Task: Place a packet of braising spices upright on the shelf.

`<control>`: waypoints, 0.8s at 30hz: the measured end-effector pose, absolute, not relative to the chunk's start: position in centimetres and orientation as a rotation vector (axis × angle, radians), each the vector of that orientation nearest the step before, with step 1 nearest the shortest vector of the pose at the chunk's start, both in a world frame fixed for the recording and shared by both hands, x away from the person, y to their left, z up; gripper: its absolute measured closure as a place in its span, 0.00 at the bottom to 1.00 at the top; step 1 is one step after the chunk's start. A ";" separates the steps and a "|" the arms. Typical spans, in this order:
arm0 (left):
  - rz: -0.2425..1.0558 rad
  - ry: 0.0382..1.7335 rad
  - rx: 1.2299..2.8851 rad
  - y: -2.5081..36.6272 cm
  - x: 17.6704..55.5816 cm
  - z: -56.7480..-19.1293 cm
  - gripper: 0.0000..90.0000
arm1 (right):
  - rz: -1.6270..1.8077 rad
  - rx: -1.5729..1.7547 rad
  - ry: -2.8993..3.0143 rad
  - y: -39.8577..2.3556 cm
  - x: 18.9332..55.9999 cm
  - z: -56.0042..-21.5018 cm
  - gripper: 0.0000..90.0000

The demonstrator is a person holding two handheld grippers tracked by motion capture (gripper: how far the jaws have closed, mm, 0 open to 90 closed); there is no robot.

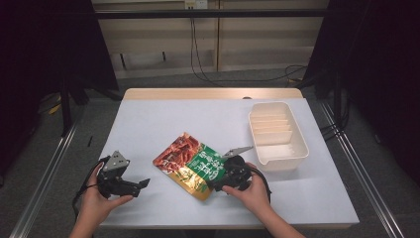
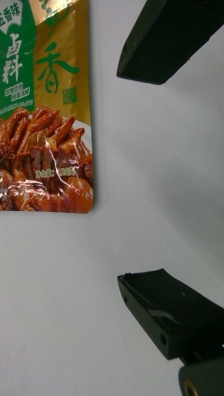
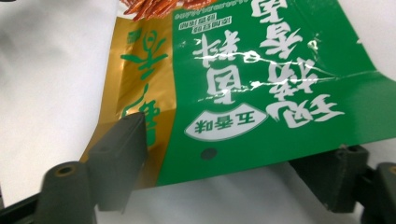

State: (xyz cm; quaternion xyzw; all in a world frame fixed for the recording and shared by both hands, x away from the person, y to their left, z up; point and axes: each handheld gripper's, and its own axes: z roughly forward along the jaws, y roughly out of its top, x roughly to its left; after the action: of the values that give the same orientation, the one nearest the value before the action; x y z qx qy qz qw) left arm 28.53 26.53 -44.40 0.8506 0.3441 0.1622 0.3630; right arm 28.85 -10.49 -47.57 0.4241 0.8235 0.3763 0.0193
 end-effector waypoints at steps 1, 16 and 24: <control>0.417 0.889 2.186 26.5 28.5 -44.4 0.03 | 1.175 1.299 2.554 -10.4 28.9 -47.6 0.28; 0.421 0.881 2.191 26.5 28.5 -44.4 0.04 | 1.166 1.295 2.532 -9.3 29.7 -47.7 0.40; 0.434 0.884 2.190 26.6 28.5 -44.3 0.04 | 1.160 1.348 2.507 -9.3 30.1 -47.6 0.54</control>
State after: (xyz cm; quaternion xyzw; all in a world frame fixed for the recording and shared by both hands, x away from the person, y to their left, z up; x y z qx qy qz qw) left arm 28.47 26.63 -44.31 0.8502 0.3434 0.1685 0.3618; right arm 30.10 -9.27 -47.65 0.4383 0.8152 0.3772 0.0340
